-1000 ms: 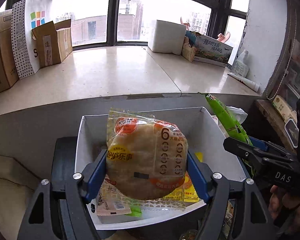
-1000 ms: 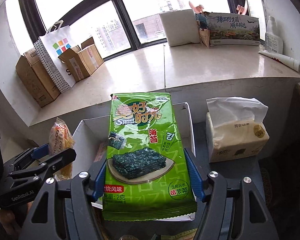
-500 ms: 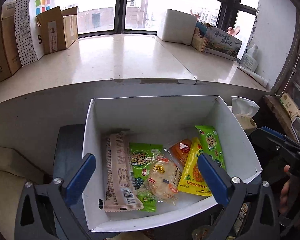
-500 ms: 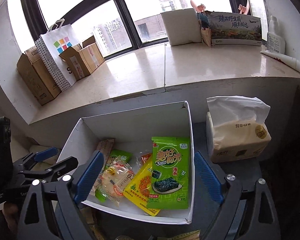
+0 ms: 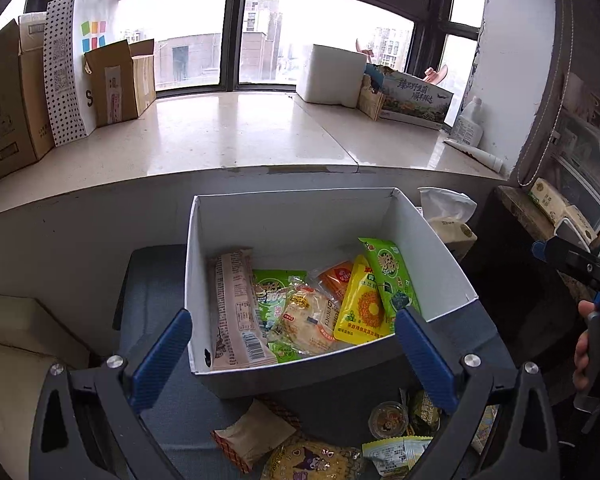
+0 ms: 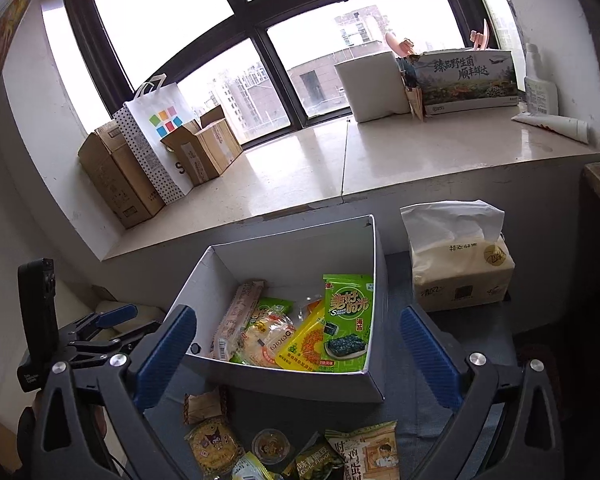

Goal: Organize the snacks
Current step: 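Move both tools back toward the remaining snacks on the table, then grasp the long printed biscuit bag with the right tool while the left tool grasps the round cookie pack, then carry both packs over the white box and release them inside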

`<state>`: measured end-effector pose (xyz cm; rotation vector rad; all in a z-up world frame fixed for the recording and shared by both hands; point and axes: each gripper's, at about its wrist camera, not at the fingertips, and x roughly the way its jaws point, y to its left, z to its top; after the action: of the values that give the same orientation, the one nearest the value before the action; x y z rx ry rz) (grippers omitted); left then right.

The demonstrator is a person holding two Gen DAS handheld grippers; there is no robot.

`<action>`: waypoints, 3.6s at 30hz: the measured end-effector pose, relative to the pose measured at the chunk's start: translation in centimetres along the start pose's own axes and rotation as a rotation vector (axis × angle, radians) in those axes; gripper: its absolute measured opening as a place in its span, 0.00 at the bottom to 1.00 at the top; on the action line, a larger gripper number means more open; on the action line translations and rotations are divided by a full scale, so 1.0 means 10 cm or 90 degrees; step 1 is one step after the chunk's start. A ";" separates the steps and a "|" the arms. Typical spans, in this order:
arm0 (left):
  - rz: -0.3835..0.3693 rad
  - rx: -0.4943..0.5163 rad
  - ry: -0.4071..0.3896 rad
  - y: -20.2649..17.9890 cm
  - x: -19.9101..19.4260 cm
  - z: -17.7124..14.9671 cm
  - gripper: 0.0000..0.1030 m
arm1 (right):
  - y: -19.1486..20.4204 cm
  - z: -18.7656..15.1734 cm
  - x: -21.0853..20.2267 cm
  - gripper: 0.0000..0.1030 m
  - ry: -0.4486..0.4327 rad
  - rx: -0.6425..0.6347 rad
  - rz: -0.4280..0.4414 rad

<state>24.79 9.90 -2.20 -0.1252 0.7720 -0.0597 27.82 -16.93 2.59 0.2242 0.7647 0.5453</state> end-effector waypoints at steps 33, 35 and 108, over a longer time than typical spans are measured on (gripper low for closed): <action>0.010 -0.041 0.065 0.13 -0.51 -1.49 1.00 | -0.44 -1.86 0.08 1.00 0.241 -0.116 -0.104; 0.014 -0.050 0.073 0.19 -0.48 -1.54 1.00 | -0.43 -1.88 0.15 1.00 0.251 -0.125 -0.108; 0.010 0.045 0.004 -0.19 -0.58 -0.97 0.77 | -0.20 -1.52 -0.35 0.27 0.161 -0.096 -0.050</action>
<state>13.81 7.70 -4.84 -0.0514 0.7770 -0.0724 15.80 -20.53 -6.81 -0.0158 0.9687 0.5596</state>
